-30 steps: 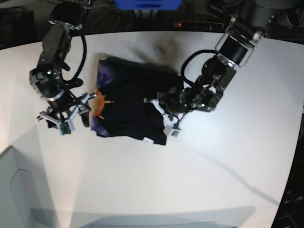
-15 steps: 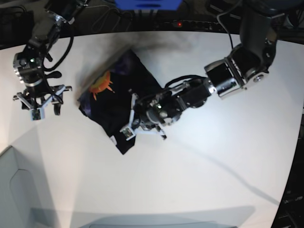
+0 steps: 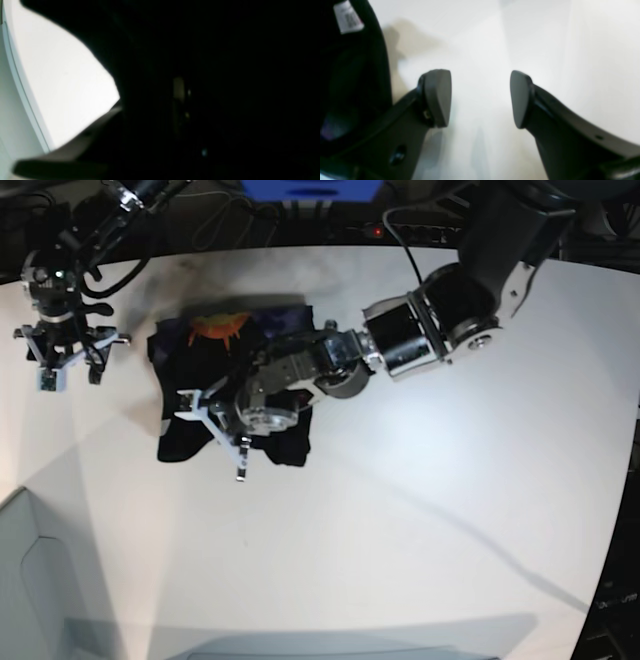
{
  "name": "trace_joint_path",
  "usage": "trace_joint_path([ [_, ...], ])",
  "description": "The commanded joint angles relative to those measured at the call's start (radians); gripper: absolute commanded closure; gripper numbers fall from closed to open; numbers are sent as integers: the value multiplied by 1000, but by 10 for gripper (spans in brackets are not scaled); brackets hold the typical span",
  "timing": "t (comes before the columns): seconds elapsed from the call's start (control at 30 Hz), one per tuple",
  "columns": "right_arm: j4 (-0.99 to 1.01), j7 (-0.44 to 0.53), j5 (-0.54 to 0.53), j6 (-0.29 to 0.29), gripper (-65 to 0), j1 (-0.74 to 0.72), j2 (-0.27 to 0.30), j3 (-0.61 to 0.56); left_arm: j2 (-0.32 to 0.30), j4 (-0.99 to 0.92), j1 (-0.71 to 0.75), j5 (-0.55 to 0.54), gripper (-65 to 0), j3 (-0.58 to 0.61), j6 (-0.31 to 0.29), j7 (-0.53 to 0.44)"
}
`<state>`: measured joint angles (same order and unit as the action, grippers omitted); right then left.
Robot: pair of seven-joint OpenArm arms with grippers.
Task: Fold the T-shirt properly
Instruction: 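Press and smooth the folded shirt with the left gripper, then straighten the printed collar edge with the right gripper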
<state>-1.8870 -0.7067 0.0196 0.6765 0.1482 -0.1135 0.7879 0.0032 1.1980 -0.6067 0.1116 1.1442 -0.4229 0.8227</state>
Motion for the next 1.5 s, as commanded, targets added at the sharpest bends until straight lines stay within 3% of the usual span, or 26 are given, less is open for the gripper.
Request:
trace_joint_path([
  [0.0, -19, 25, -17, -5, -377, -6, 8, 1, 13, 10, -29, 18, -192, -8, 6, 1],
  [0.13, -19, 25, -17, -5, -377, -6, 8, 1, 13, 12, -32, 18, -450, -14, 5, -10],
  [0.27, -19, 25, -17, -5, -377, -8, 8, -5, 13, 12, -61, 18, -645, -16, 6, -12],
  [0.37, -19, 25, -17, -5, -377, -14, 8, -5, 11, 13, -77, 18, -650, -22, 6, -12],
  [0.5, -19, 26, -17, -4, -377, -15, 7, -6, 2, 81, -83, 18, -650, -137, 6, -12],
  [0.7, -41, 32, -19, -4, -377, -6, 8, -61, -53, 267, -37, 18, -650, -376, 6, -1],
  [0.8, -98, 26, -19, -4, -377, 8, -19, -103, -99, 375, 14, 18, -650, -510, 6, 1],
  [0.97, -148, 34, -19, -4, -366, 80, -42, -242, -197, 529, 187, 12, -650, -820, 6, 1],
  [1.07, -144, 35, -19, -4, -296, 130, -44, -345, -239, 596, 313, 10, -650, -1024, 6, -1],
  [1.23, -142, 72, -19, -5, -154, 169, -44, -466, -245, 642, 479, 9, -650, -1325, 0, 1],
  [1.47, -78, 91, -19, -5, -52, 221, -44, -482, -246, 644, 608, 9, -650, -1568, -1, -1],
])
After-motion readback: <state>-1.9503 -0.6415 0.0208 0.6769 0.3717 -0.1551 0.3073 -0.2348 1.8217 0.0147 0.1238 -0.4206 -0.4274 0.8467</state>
